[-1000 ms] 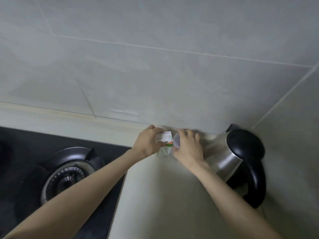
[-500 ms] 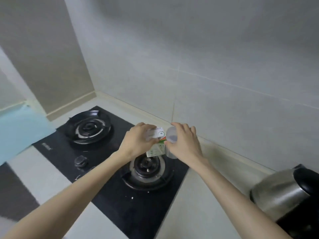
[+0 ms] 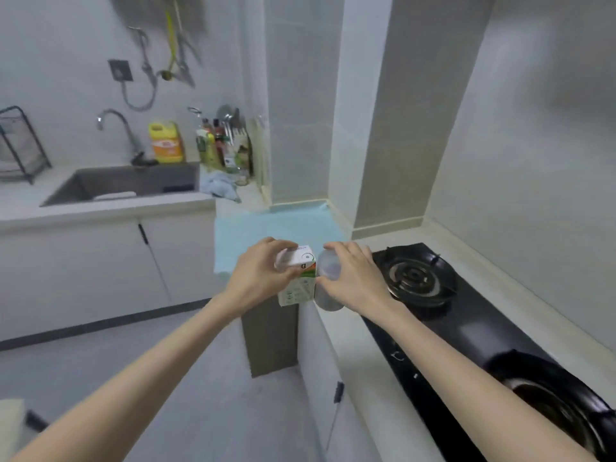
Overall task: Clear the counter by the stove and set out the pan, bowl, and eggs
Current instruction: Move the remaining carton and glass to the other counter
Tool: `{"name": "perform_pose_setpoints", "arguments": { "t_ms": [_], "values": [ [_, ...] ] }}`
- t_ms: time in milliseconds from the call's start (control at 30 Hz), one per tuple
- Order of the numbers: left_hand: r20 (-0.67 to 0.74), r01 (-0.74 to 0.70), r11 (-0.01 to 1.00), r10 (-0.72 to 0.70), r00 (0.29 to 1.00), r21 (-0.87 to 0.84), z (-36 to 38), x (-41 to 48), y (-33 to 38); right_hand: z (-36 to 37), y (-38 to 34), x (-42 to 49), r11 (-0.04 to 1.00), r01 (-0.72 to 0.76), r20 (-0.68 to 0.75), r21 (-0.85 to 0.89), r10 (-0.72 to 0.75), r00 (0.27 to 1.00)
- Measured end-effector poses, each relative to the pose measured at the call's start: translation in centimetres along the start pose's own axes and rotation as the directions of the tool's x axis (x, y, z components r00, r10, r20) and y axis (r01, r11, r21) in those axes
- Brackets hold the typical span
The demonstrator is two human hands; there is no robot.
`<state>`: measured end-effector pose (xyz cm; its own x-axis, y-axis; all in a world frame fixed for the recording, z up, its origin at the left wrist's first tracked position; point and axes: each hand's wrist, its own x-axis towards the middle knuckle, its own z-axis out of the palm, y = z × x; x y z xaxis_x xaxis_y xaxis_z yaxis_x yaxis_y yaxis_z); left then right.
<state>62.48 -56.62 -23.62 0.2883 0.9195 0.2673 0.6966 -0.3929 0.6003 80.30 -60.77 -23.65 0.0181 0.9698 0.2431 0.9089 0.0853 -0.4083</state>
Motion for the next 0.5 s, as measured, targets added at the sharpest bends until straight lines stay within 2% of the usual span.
{"name": "perform_pose_setpoints", "arguments": {
  "t_ms": [267, 500],
  "values": [
    [-0.188, 0.228, 0.972, -0.214, 0.959, 0.056, -16.0, -3.3, -17.0, 11.8, -19.3, 8.9, 0.962, 0.228, 0.124, 0.150, -0.247, 0.961],
    [-0.379, 0.450, 0.891, -0.396, 0.836, 0.061, -26.7, -6.7, -28.9, 20.2, -34.3, 15.4, 0.873, 0.418, 0.217, 0.252, -0.472, 0.855]
  ]
}}
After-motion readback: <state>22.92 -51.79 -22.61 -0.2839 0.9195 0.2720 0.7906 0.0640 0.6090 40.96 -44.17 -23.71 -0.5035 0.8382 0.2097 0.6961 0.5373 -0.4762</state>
